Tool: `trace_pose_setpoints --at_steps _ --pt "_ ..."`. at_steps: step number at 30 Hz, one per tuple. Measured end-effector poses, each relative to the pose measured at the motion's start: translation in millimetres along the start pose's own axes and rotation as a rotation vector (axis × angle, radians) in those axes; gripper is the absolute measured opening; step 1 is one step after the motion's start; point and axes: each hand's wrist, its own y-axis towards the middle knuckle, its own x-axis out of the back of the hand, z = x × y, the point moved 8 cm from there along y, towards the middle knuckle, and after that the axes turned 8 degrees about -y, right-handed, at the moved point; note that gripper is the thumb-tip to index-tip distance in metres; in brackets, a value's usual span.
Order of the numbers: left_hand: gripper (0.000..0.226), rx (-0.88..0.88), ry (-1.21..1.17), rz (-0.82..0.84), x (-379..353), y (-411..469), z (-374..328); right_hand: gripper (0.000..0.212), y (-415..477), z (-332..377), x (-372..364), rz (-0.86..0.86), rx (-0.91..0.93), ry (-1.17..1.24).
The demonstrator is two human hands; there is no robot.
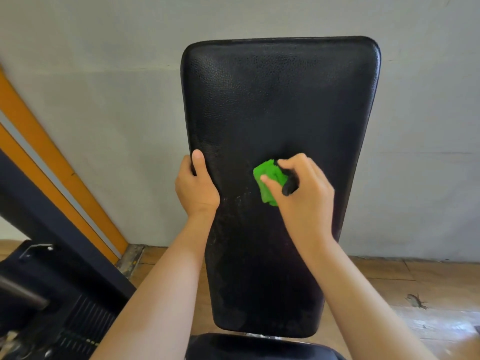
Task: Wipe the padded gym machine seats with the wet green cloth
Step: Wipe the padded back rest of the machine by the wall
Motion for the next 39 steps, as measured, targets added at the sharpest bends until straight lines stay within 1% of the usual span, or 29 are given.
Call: trace_pose_setpoints --at_steps 4,8,10,14,17,20,23,27,30,35,39 --pt "0.04 -0.031 -0.016 0.014 0.2 0.8 0.2 0.031 12.6 0.0 2.5 -0.085 -0.035 0.044" --pt "0.041 -0.037 -0.025 0.015 0.3 1.0 0.8 0.031 0.9 4.7 -6.5 -0.082 0.031 -0.031" --pt "0.043 -0.034 -0.026 0.012 0.5 1.1 0.6 0.031 -8.0 9.7 -13.5 -0.056 0.088 -0.081" --pt "0.059 -0.042 -0.03 0.012 1.8 2.0 -0.6 0.033 -34.1 15.1 -33.1 0.054 0.146 -0.139" --pt "0.062 -0.052 -0.035 0.022 2.1 1.6 -2.6 0.04 -49.4 15.5 -45.3 0.147 0.173 -0.165" --pt "0.061 -0.052 -0.032 0.033 1.7 2.0 -3.5 0.04 -43.8 17.0 -45.3 0.17 0.181 -0.171" --pt "0.052 -0.037 -0.023 0.04 1.3 2.7 -0.8 0.035 -24.1 23.4 -33.8 0.126 0.181 -0.134" --pt "0.045 -0.056 -0.028 0.056 0.5 1.7 -0.5 0.032 15.6 31.9 -14.3 0.013 0.137 -0.084" --pt "0.042 -0.054 -0.026 0.057 0.5 2.1 0.4 0.032 28.4 32.0 -12.6 -0.021 0.126 -0.073" --pt "0.044 -0.051 -0.03 0.052 0.7 2.3 1.0 0.031 12.9 34.6 -16.7 -0.088 0.164 -0.061" --pt "0.057 -0.043 -0.066 0.049 1.5 3.5 2.3 0.033 -3.2 39.1 -31.3 -0.015 0.225 -0.102"
